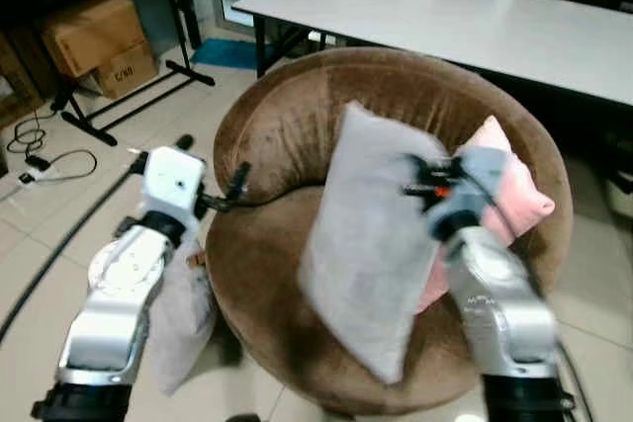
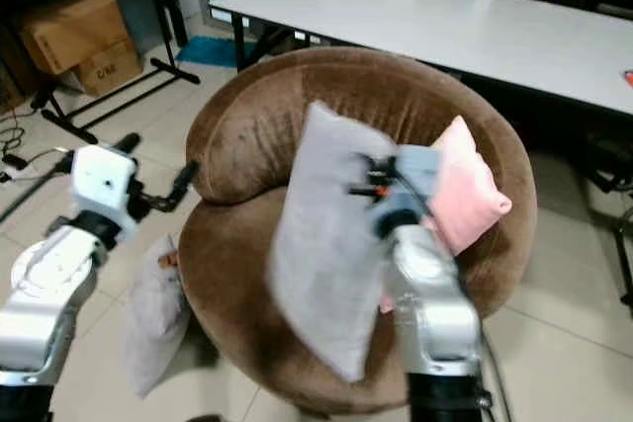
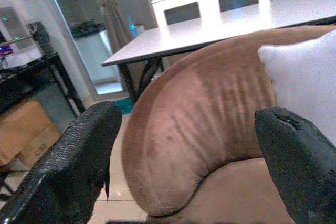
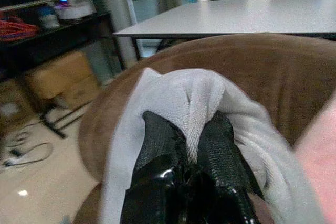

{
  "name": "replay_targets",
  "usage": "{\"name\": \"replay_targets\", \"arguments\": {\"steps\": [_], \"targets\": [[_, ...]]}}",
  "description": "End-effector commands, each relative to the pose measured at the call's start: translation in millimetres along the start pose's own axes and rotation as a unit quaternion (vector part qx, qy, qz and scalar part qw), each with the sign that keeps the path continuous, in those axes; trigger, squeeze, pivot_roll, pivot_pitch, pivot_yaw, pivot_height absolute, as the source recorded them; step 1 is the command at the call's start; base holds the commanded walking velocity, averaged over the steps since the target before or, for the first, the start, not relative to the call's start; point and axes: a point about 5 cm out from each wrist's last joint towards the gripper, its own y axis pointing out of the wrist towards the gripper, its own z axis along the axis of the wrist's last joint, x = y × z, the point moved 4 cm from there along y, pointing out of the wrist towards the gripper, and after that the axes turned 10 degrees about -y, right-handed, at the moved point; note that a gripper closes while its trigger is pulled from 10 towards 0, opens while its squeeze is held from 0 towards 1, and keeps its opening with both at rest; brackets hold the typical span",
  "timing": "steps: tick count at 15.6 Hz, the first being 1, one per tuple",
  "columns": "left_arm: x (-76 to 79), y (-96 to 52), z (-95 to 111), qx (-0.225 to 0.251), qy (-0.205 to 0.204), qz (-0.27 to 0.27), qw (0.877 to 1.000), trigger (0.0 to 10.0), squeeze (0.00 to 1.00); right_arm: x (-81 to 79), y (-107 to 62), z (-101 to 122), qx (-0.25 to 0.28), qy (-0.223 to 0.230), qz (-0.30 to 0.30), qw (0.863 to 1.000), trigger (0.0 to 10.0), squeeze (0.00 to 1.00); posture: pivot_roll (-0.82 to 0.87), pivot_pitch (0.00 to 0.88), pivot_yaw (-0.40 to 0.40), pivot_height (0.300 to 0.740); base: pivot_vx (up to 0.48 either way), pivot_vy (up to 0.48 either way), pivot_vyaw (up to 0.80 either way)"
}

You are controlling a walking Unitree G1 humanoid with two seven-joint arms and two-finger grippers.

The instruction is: Move the pillow to the sofa from floor

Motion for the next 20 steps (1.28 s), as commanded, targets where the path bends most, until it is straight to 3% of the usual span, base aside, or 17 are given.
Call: {"name": "replay_targets", "arguments": {"steps": [1,4,6,7,9,11,12,13,15,18,20], "targets": [[6.7,1.9,1.1,0.001,0.001,-0.01,1.0,10.0,0.0,13.3,-1.7,15.3,0.03,-0.006,-0.019,0.999,10.0,0.0,-0.04,0.0,-0.03,0.74,0.247,0.0,0.0],[7.9,1.2,0.7,-0.002,0.009,-0.018,1.0,10.0,0.0,5.4,1.6,19.3,0.028,-0.003,0.008,1.0,10.0,0.0,-0.04,0.0,-0.035,0.74,0.082,0.0,0.0],[12.8,-3.7,-4.1,-0.018,0.016,-0.053,0.998,10.0,0.0,-2.4,6.7,22.2,0.018,-0.003,0.026,1.0,10.0,0.0,-0.04,0.0,-0.037,0.74,0.0,0.0,0.0],[17.5,-9.9,-9.8,-0.041,0.023,-0.097,0.994,10.0,0.0,-15.4,15.5,23.4,-0.003,0.006,0.051,0.999,10.0,0.0,-0.04,0.0,-0.037,0.74,0.0,0.0,0.0],[17.5,-11.7,-12.1,-0.054,0.03,-0.119,0.991,10.0,0.0,-26.5,22.0,25.7,-0.015,0.02,0.074,0.997,10.0,0.0,-0.02,0.0,-0.033,0.74,0.0,0.0,0.0],[16.0,-11.7,-14.2,-0.066,0.047,-0.144,0.986,10.0,0.0,-49.4,28.9,28.4,-0.039,0.077,0.132,0.987,10.0,0.0,-0.02,0.0,-0.028,0.74,0.0,0.0,0.0],[19.2,-12.8,-15.7,-0.078,0.05,-0.171,0.981,10.0,0.0,-58.3,39.1,35.3,-0.037,0.144,0.139,0.979,10.0,0.0,-0.02,0.0,-0.028,0.74,0.0,0.0,0.0],[20.3,-13.9,-16.6,-0.083,0.051,-0.181,0.979,10.0,0.0,-57.4,45.0,39.1,-0.033,0.193,0.126,0.972,10.0,0.0,-0.02,0.0,-0.026,0.74,0.0,0.0,0.0],[21.2,-15.9,-18.8,-0.093,0.055,-0.195,0.975,10.0,0.0,-31.1,63.4,28.8,-0.04,0.29,0.039,0.955,10.0,0.0,-0.02,0.0,-0.024,0.74,0.0,0.0,0.0],[23.3,-17.8,-20.5,-0.101,0.047,-0.209,0.972,10.0,0.0,20.0,71.1,-15.8,-0.063,0.333,-0.076,0.938,10.0,0.0,-0.02,0.0,-0.024,0.74,0.0,0.0,0.0],[24.0,-20.3,-23.0,-0.107,0.043,-0.217,0.969,10.0,0.0,60.4,62.8,-44.8,-0.056,0.377,-0.155,0.911,10.0,0.0,-0.01,0.0,-0.027,0.74,0.0,0.0,0.0]]}}
